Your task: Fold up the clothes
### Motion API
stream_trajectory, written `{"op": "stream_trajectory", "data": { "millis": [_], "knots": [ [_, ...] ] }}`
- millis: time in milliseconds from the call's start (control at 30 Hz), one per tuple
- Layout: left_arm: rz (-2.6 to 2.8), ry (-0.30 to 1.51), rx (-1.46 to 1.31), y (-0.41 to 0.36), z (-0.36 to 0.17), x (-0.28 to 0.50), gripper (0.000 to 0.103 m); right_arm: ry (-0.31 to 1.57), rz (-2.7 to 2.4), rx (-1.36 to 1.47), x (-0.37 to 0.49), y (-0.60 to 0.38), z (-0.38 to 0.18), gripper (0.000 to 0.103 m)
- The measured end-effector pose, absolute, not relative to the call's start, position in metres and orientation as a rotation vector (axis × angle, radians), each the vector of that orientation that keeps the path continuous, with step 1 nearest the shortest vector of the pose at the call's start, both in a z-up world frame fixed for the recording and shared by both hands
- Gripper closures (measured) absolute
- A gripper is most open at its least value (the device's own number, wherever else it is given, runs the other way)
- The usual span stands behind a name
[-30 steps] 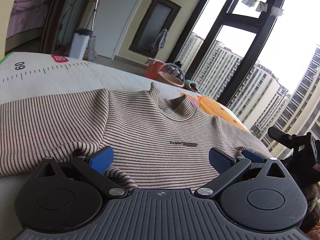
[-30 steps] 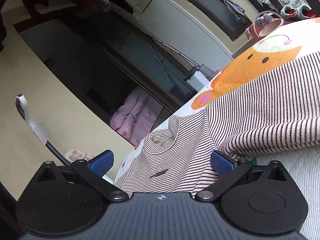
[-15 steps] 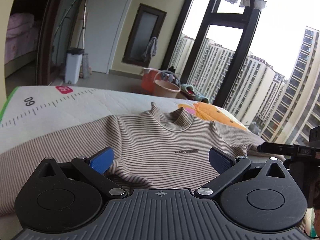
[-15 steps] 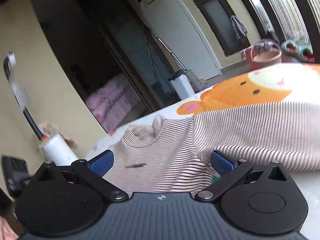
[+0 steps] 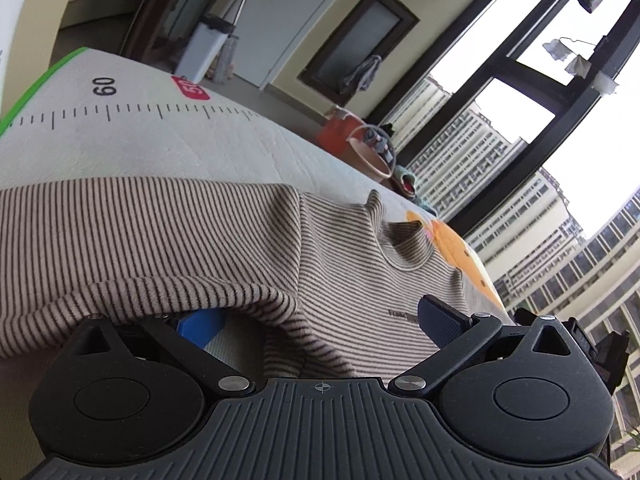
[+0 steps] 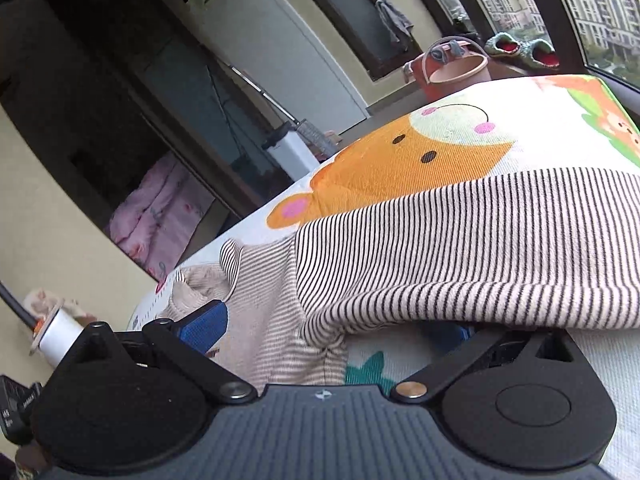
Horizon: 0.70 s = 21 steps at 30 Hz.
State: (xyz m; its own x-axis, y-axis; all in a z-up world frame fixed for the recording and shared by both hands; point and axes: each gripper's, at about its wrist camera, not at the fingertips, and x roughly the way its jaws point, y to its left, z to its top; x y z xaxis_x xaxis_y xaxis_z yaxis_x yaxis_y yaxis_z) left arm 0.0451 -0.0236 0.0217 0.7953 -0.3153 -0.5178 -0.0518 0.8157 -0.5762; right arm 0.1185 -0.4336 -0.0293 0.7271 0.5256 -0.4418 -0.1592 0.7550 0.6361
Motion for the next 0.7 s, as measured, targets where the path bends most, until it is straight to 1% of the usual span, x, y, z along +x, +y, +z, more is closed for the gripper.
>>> {"op": "stream_trajectory", "data": {
  "millis": [67, 167, 267, 333, 367, 400, 433, 467, 500, 533, 667, 700],
  "knots": [
    [-0.123, 0.633, -0.625, -0.025, 0.021, 0.050, 0.000, 0.643, 0.376, 0.640, 0.125, -0.432, -0.031, 0.000],
    [-0.096, 0.630, -0.675, -0.023, 0.020, 0.050, 0.000, 0.654, 0.371, 0.556, 0.127, -0.421, -0.027, 0.000],
    [-0.119, 0.635, -0.660, -0.020, 0.021, 0.054, 0.000, 0.666, 0.392, 0.426, 0.127, -0.408, -0.022, 0.000],
    [-0.129, 0.614, -0.652, -0.019, 0.020, 0.057, 0.000, 0.662, 0.387, 0.423, 0.128, -0.407, -0.021, 0.000],
    [-0.132, 0.606, -0.640, -0.019, 0.020, 0.059, 0.000, 0.658, 0.383, 0.424, 0.128, -0.407, -0.020, 0.004],
    [-0.133, 0.602, -0.627, -0.019, 0.020, 0.061, 0.003, 0.653, 0.381, 0.418, 0.128, -0.407, -0.019, 0.012],
    [-0.132, 0.601, -0.610, -0.020, 0.020, 0.064, 0.007, 0.652, 0.377, 0.408, 0.130, -0.407, -0.019, 0.034],
    [-0.131, 0.599, -0.592, -0.021, 0.020, 0.067, 0.009, 0.661, 0.366, 0.400, 0.134, -0.408, -0.019, 0.057],
    [-0.130, 0.595, -0.577, -0.022, 0.020, 0.070, 0.013, 0.672, 0.350, 0.398, 0.138, -0.410, -0.020, 0.064],
    [-0.130, 0.592, -0.568, -0.023, 0.020, 0.074, 0.014, 0.674, 0.346, 0.405, 0.142, -0.414, -0.022, 0.068],
    [-0.124, 0.592, -0.554, -0.025, 0.020, 0.089, 0.012, 0.660, 0.343, 0.410, 0.161, -0.420, -0.023, 0.071],
    [-0.117, 0.597, -0.541, -0.028, 0.021, 0.089, 0.009, 0.658, 0.341, 0.402, 0.164, -0.419, -0.022, 0.071]
  ]
}}
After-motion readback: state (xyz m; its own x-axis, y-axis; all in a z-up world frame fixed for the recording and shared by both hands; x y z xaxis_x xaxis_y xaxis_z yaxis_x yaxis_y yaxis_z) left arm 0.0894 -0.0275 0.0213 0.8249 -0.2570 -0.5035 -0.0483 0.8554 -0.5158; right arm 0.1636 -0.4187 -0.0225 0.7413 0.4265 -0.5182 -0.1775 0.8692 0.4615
